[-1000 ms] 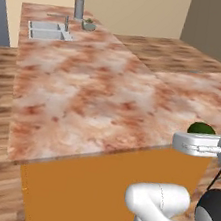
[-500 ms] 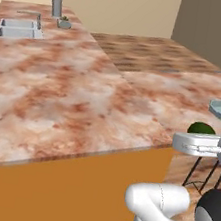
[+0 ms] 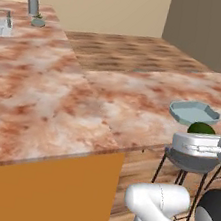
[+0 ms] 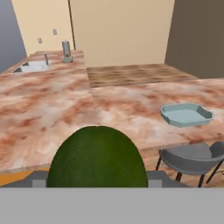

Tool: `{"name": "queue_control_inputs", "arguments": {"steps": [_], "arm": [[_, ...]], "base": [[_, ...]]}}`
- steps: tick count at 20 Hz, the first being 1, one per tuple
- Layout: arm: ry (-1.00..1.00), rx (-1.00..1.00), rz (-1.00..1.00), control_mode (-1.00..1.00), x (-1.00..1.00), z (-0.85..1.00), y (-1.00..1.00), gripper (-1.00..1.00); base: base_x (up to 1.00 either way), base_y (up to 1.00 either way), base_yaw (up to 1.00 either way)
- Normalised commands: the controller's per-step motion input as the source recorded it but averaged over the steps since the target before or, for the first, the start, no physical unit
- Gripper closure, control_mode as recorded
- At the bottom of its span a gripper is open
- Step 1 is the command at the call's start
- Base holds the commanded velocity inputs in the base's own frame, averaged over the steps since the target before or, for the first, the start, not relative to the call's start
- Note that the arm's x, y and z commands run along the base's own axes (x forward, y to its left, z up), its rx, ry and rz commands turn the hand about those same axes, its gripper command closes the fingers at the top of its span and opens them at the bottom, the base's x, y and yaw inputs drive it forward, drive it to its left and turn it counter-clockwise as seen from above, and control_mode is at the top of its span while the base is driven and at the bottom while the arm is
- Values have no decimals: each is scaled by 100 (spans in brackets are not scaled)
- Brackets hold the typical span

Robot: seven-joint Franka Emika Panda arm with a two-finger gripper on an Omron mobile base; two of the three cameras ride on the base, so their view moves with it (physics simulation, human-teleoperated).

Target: Place the cold items (lime and carrot) from the fridge in one tupperware on the dining counter. Place the warm items (hot dog and kebab skewer) in the stove area in another tupperware.

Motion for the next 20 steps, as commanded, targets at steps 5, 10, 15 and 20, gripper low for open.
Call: {"name": "queue_control_inputs", "arguments": {"steps": [5, 10, 15, 20], "arm": [[0, 0, 0, 100, 0, 0, 0, 100], [0, 0, 0, 100, 0, 0, 0, 100], [0, 0, 0, 100, 0, 0, 0, 100], [0, 0, 0, 100, 0, 0, 0, 100]], "base": [[0, -100, 0], [0, -100, 0], [0, -100, 0], [0, -100, 0]]}}
